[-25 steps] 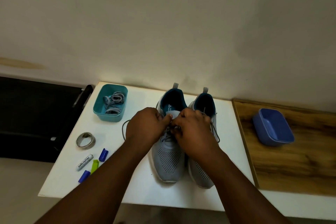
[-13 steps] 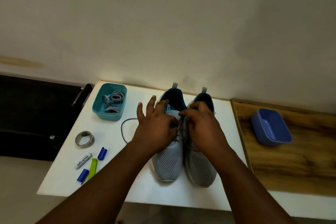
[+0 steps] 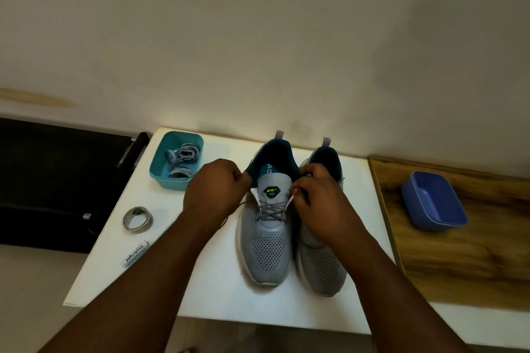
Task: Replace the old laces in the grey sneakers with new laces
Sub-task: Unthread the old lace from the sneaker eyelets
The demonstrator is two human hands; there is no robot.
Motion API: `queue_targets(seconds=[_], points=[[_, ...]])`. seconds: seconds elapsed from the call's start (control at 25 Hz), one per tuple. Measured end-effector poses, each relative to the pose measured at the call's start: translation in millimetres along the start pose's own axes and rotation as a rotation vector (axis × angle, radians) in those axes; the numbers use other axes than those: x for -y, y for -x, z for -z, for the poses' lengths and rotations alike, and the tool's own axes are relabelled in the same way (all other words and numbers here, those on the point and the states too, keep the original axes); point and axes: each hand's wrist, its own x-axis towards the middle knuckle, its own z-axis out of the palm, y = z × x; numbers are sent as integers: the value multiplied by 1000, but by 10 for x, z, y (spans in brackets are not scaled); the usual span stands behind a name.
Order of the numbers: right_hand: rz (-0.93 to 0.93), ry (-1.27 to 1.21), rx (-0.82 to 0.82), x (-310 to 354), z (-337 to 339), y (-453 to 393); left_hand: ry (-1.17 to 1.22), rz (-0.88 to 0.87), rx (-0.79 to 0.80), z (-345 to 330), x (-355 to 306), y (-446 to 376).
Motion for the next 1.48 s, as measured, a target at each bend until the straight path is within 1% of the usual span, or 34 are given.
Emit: queue_targets(seconds=[0.08,0.16,0.32,0.52,0.68,0.76,0.84,0.92,0.96,1.04,1.08,1.16,1.28,1.36,1.4,1.48], points=[[-27,-15,-1,-18,15,-7,26,11,44,33,48,-19],[-29,18,-19,21,-9,-13,46,4,45,23,17,-2],[38,143,-98,252,-115,44,80,-11,44,12,-85,52],[59,280,5,397,-212,69,102,-18,116,-17,-125,108],[45,283,34,341,-135,66,113,-11,107,-36,-140,112],[41,303,18,282,-100,53,110,-11,89,-27,-139,127],[20,194,-60,180,-41,18,103,-87,45,11,-183,161],[-48,-12,-152,74,38,-26,78,-253,-10,0,-254,199],[-76,-70,-168,27,55,-40,16,-334,-32,-38,-292,216],[-84,-33,-149,-16,39,-41,-176,-423,-28,-131,-347,243],[-71,-11,-138,-24,10,-33,-244,-437,11,-168,-356,253],[-58,8,-131,-20,-31,-23,-302,-420,96,-190,-324,247],[-47,89,-120,9,-18,-29,-309,-392,131,-157,-264,208],[-38,151,-92,33,-7,-24,-277,-399,95,-139,-269,222],[-41,169,-84,41,-5,-20,-257,-372,55,-116,-270,231],[-53,175,-79,37,-9,-10,-294,-235,-68,-19,-245,233]])
